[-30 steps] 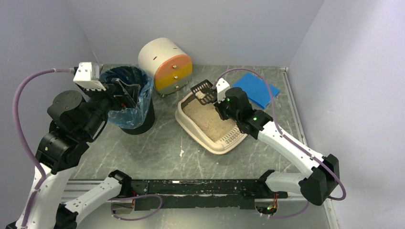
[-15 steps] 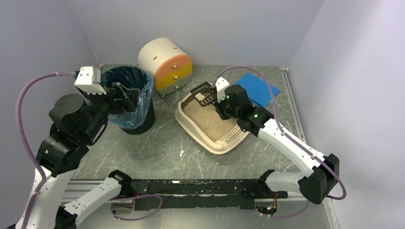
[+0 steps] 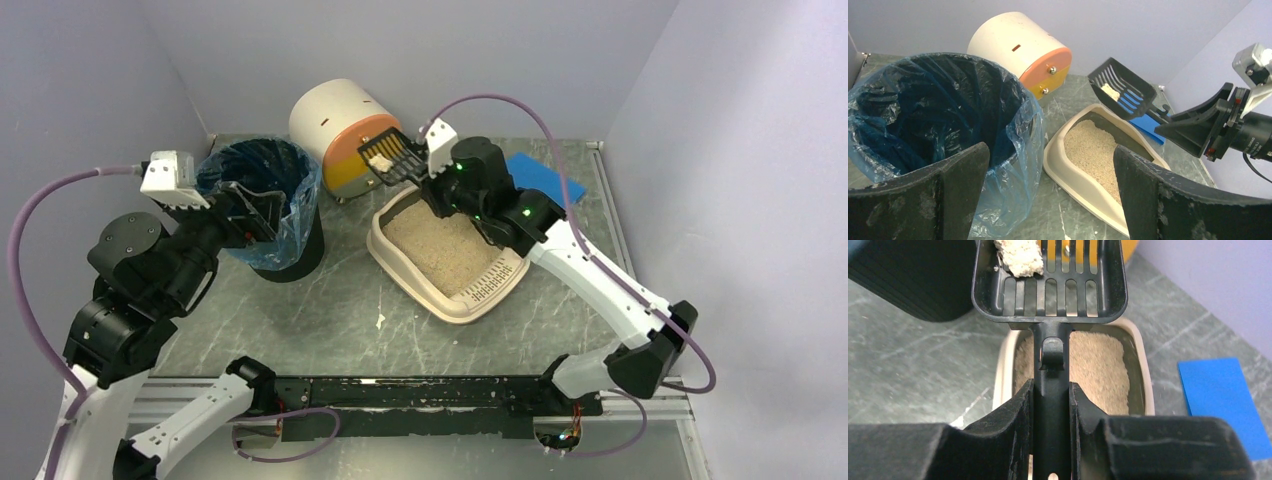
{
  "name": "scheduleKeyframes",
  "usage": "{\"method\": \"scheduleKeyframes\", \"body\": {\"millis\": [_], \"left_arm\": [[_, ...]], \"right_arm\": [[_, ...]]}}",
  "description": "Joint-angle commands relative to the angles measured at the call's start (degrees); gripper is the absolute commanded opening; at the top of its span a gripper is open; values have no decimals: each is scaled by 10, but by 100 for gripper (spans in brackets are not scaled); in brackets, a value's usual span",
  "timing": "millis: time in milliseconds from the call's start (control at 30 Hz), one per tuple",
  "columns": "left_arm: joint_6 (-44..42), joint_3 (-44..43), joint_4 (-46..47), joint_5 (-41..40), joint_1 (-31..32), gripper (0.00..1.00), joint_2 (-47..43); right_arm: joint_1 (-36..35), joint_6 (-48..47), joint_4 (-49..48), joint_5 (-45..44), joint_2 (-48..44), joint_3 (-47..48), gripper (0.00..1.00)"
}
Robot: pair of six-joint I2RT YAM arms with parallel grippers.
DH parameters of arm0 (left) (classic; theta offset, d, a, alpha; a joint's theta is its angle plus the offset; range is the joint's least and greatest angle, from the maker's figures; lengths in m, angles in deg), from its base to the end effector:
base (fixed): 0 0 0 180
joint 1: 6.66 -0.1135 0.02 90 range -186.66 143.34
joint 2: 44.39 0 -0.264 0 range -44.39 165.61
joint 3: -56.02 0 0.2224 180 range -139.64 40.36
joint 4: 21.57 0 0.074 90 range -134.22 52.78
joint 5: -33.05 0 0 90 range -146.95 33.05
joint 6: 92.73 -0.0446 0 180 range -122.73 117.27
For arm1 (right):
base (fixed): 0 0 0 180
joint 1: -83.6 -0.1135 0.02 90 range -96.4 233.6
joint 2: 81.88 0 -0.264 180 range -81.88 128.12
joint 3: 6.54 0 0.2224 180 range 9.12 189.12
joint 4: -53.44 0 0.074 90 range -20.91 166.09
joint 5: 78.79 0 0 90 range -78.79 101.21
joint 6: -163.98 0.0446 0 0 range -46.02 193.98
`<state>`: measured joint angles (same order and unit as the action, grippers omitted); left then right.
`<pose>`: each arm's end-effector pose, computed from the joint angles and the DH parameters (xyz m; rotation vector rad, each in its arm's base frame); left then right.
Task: Clean the litter box
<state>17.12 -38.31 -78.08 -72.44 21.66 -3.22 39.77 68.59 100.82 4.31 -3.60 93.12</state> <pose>0.0685 -0.0234 0.4584 -0.0882 1.6416 -0.4252 0.2055 0.1899 0.4012 -0.7769 1.8800 0.3024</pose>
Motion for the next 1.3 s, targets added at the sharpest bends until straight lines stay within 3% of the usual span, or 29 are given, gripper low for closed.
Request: {"method": "scheduleKeyframes", "body": {"millis": [0,600,1033,1267], "left_arm": [[16,-14,-21,-11,-3,98,-10],[67,-144,-63,-15,-3,99,-27],[78,-220,-77,-13,-3,98,-26],[75,-209,-63,-16,-3,98,-35]], "right_arm": [[-36,-18,18,-8,42,84,0],[-144,-230,-29,1,309,413,0],[-186,-637,-351,-134,347,276,0],[-194,-798,-466,-147,347,198,0]]}}
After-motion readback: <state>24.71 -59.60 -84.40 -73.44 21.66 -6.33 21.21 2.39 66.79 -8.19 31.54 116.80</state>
